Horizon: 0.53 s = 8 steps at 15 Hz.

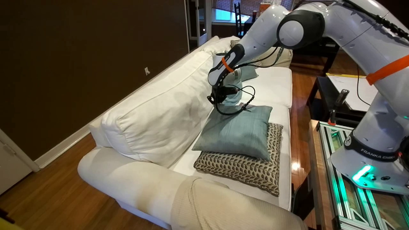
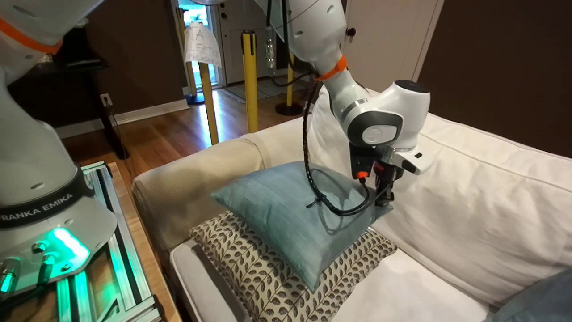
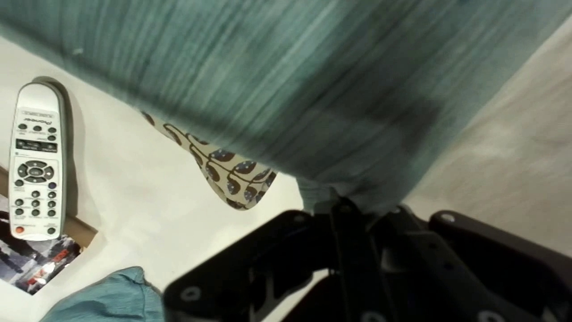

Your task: Lean all the pillows against the sofa

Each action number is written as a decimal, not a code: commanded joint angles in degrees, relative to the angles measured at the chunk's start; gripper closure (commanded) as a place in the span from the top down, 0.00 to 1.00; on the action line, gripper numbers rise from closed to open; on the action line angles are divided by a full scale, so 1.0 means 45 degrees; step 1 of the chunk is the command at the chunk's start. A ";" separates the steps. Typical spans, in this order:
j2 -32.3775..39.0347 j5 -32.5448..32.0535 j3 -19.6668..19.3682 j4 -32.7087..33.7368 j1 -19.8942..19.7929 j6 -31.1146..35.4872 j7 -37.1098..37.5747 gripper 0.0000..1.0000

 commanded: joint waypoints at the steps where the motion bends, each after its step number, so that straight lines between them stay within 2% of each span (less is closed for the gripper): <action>1: -0.1731 0.0772 -0.0007 -0.1624 -0.0059 -0.0045 0.0434 0.01; 8: -0.4835 0.0851 -0.0251 -0.3746 -0.0204 -0.0264 -0.0199 0.01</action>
